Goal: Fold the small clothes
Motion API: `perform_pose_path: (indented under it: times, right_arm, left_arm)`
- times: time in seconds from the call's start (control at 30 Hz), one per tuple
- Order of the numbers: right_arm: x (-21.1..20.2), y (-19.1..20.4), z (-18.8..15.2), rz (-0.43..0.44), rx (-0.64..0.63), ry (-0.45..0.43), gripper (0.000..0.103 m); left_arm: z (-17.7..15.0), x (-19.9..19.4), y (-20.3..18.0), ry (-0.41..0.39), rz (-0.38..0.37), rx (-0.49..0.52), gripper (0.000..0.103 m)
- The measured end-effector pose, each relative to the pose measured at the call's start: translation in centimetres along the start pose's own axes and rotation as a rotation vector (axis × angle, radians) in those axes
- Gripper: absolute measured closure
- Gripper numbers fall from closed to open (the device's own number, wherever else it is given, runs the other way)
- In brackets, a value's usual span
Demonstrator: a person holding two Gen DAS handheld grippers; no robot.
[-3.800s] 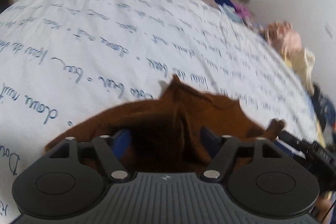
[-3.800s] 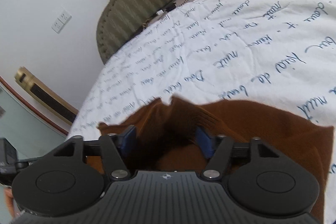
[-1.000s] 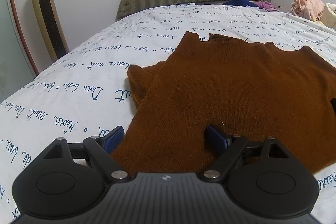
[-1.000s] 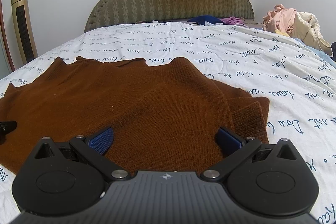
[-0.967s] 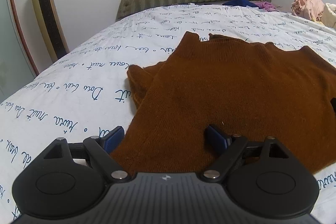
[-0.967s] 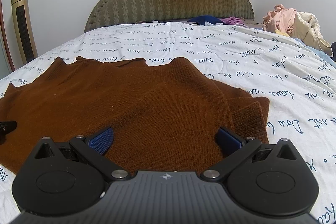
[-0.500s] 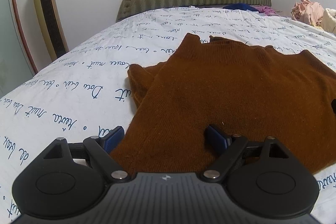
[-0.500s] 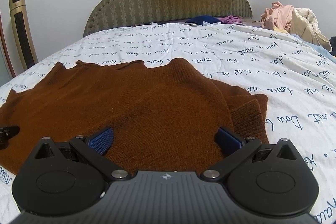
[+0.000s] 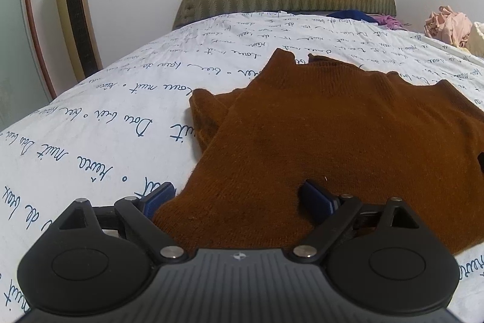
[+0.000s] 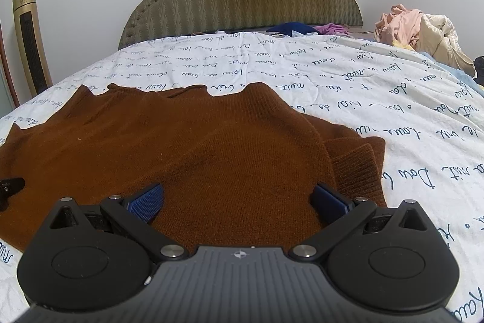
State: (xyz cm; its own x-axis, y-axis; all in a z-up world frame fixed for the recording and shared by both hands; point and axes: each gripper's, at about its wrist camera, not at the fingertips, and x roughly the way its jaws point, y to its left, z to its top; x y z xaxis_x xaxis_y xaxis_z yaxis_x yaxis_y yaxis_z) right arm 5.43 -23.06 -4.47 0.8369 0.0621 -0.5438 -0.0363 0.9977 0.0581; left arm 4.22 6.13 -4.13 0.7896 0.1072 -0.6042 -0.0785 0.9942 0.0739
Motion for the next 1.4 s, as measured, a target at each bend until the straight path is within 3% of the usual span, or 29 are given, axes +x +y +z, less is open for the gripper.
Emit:
perform_pose_path:
  times: [0.3, 0.53, 0.67, 0.77, 0.93, 1.07, 1.2, 1.27, 1.4]
  right_arm:
    - [0.2, -0.1, 0.0, 0.002, -0.003, 0.006, 0.0]
    - [-1.1, 1.0, 0.9, -0.021, -0.002, -0.003, 0.0]
    - [-3.6, 3.2, 1.4, 0.094, 0.0, -0.063, 0.0]
    - [-5.3, 6.4, 1.7, 0.176, -0.093, -0.088, 0.0]
    - [-7.0, 13.1, 0.6, 0.285, -0.355, -0.057, 0.0]
    - [-6.5, 17.9, -1.5, 0.228, -0.572, -0.022, 0.0]
    - [-5.1, 21.5, -3.5, 0.144, -0.738, 0.006, 0.0]
    - [-4.6, 23.1, -4.0, 0.11, -0.79, -0.021, 0.0]
    - [-3.3, 25.6, -4.4, 0.055, -0.851, -0.09, 0.001]
  left_arm:
    - [0.1, -0.1, 0.2, -0.001, -0.009, -0.004, 0.011]
    - [2.0, -0.7, 3.8, 0.023, -0.142, -0.081, 0.011]
    - [4.5, -0.9, 6.9, -0.016, -0.138, -0.14, 0.011]
    - [6.6, 0.4, 8.4, 0.018, -0.185, -0.138, 0.011]
    - [8.4, 4.7, 9.2, 0.183, -0.341, -0.152, 0.011]
    - [8.6, 7.9, 9.0, 0.28, -0.473, -0.202, 0.011]
    - [9.2, 10.1, 8.4, 0.317, -0.571, -0.227, 0.011]
    - [9.8, 11.5, 8.3, 0.337, -0.638, -0.251, 0.011]
    - [10.6, 14.2, 8.2, 0.366, -0.685, -0.369, 0.011]
